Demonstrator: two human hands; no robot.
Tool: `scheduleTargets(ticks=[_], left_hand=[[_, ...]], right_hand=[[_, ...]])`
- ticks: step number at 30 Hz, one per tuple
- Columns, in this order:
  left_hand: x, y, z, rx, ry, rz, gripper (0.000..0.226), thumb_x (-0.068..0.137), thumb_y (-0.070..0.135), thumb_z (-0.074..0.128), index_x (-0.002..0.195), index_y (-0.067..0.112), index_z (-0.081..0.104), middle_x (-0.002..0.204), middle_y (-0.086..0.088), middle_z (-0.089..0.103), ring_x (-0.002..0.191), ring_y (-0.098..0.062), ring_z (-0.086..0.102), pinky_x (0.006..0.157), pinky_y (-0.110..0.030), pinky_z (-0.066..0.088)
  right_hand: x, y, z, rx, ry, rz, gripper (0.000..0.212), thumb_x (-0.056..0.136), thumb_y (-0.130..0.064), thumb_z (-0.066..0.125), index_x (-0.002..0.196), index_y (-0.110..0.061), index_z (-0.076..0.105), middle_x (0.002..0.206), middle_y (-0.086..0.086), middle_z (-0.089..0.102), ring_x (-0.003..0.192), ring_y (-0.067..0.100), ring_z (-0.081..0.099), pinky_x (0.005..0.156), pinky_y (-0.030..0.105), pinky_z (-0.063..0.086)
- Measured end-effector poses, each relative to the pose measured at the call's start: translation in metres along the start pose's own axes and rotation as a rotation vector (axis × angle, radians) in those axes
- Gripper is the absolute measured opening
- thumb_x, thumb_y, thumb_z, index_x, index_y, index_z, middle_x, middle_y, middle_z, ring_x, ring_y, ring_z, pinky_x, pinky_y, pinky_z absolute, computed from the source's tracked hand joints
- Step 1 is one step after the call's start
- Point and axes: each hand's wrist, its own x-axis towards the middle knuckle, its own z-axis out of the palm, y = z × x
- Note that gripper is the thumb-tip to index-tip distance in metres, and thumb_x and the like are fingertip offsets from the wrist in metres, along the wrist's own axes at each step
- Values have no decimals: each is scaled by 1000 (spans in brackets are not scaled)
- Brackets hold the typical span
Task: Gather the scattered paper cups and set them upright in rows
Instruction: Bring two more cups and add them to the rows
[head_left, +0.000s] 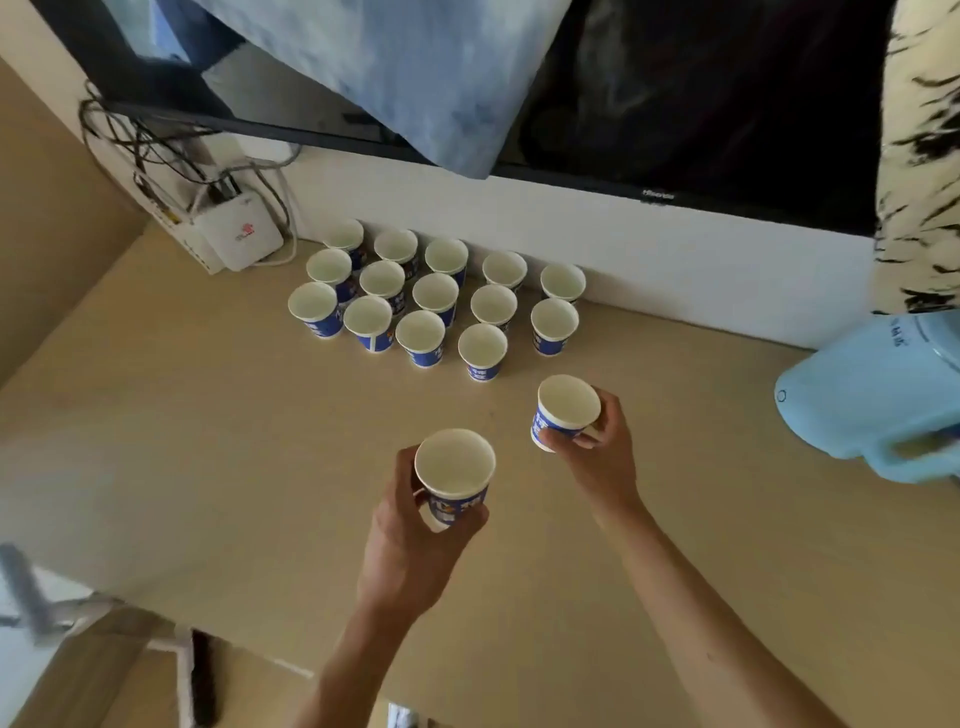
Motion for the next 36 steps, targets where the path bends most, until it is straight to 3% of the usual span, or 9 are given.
scheduleTargets(ticks=[4, 9, 13, 16, 24, 32, 36], left_hand=[[48, -20, 12, -5, -41, 57, 66, 70, 20, 88, 118, 44, 50, 110, 28, 66, 100, 5, 67, 70, -7, 48], [79, -45, 26, -42, -70, 120, 65, 70, 25, 87, 120, 43, 50, 112, 26, 67, 103, 5, 65, 68, -10, 47], [89, -65, 31, -56, -70, 167, 69, 63, 25, 90, 117, 46, 52, 105, 24, 69, 97, 5, 68, 69, -3, 45], [97, -79, 27, -81, -51, 184, 67, 54, 42, 79, 116, 48, 54, 102, 22, 71, 88, 5, 69, 68, -5, 48], [107, -102, 12, -60, -23, 228, 66, 48, 50, 72, 112, 51, 57, 94, 20, 72, 74, 4, 70, 64, -6, 49], [107, -105, 9, -63, -2, 218, 67, 44, 50, 70, 111, 48, 59, 85, 19, 72, 72, 5, 68, 64, -9, 49], [105, -104, 9, -76, -7, 220, 69, 45, 50, 71, 112, 48, 59, 93, 20, 73, 78, 5, 70, 65, -9, 51]], right_hand=[[34, 23, 14, -23, 81, -42, 59, 67, -16, 85, 119, -27, 60, 111, -15, 68, 100, 6, 69, 82, 24, 57], [65, 45, 25, -107, 56, -139, 59, 73, -9, 87, 118, -30, 58, 112, -14, 68, 100, 11, 69, 83, 26, 58], [80, 55, 32, -151, 41, -224, 57, 69, -22, 85, 117, -37, 58, 112, -16, 68, 96, 7, 69, 79, 18, 55], [88, 62, 33, -198, 46, -263, 56, 68, -24, 84, 114, -41, 58, 110, -20, 69, 94, 3, 68, 78, 14, 53], [102, 78, 30, -250, 40, -246, 61, 66, -25, 87, 116, -43, 56, 110, -21, 71, 96, 1, 70, 76, 13, 53], [110, 78, 30, -273, 16, -255, 59, 65, -27, 87, 115, -38, 58, 111, -17, 71, 97, 5, 71, 77, 16, 54], [111, 79, 31, -295, 28, -252, 63, 63, -30, 88, 117, -43, 57, 114, -20, 70, 99, 3, 70, 77, 20, 56]])
